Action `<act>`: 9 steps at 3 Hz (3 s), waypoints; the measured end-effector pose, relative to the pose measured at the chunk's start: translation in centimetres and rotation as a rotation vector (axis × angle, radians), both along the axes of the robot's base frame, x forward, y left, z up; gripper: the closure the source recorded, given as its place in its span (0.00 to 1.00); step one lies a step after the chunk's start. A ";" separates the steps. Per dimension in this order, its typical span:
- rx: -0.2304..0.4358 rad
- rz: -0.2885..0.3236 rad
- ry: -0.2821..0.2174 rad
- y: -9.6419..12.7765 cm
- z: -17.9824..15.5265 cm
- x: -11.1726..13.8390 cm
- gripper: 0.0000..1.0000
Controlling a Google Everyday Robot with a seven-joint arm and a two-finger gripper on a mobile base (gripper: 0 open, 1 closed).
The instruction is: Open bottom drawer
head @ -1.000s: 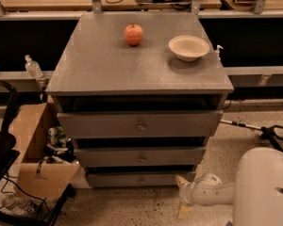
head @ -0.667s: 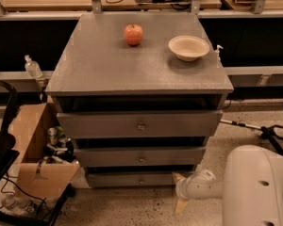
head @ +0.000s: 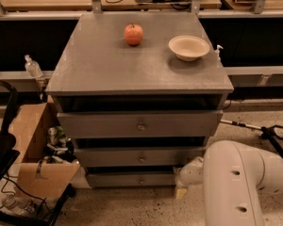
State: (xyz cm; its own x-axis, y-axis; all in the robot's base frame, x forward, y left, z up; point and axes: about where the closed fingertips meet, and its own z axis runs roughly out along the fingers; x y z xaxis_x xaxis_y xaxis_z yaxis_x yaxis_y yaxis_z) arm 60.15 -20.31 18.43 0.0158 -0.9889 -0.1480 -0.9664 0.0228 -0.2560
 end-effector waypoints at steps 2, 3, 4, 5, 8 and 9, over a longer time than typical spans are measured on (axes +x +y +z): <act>-0.028 -0.017 0.018 -0.4 -1.1 1.5 0.64; -0.028 -0.017 0.018 -0.4 -1.0 1.5 0.95; -0.028 -0.017 0.018 -0.4 -1.0 1.5 1.00; -0.028 -0.017 0.018 -0.4 -1.0 1.5 1.00; -0.028 -0.017 0.018 -0.4 -1.0 1.5 1.00; -0.028 -0.017 0.018 -0.4 -0.9 1.5 1.00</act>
Offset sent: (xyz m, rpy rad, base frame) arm -0.0289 0.0014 -0.0143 0.0054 0.0406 -0.1091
